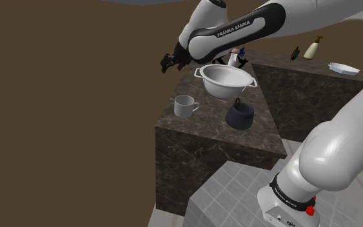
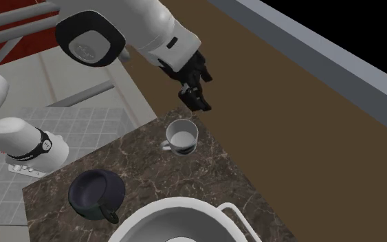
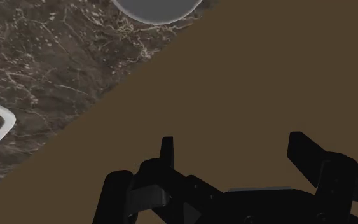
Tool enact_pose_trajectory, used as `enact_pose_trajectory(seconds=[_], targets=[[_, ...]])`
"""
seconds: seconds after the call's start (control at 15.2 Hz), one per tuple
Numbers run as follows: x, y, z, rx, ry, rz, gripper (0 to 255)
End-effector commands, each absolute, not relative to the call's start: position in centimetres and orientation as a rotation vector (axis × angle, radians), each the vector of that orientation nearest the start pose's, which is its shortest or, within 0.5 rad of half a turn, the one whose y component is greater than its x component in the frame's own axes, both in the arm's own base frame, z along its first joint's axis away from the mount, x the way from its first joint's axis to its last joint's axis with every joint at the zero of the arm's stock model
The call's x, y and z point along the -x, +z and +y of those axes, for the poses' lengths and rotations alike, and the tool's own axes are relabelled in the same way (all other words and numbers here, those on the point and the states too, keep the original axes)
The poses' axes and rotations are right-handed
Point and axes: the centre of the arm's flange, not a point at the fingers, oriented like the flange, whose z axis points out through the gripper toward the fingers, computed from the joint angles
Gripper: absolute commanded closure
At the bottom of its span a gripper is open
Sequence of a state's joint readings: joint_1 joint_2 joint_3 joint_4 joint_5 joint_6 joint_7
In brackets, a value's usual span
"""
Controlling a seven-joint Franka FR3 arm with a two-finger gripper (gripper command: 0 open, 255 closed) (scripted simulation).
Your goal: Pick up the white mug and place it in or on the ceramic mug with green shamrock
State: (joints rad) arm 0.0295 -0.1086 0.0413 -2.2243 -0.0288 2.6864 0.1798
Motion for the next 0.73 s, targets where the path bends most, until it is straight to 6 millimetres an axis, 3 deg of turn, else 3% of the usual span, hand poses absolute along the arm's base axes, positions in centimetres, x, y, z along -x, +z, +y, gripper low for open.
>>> enact_pose_trajectory(seconds=[0.0,0.59,0.66], targets=[[-54.1,47.1,3.9,3.035,-0.677,0.133,0],[-55.3,37.5,6.3,3.187,-0.137,0.226,0],[-55.3,37.0,6.3,3.187,-0.137,0.226,0]])
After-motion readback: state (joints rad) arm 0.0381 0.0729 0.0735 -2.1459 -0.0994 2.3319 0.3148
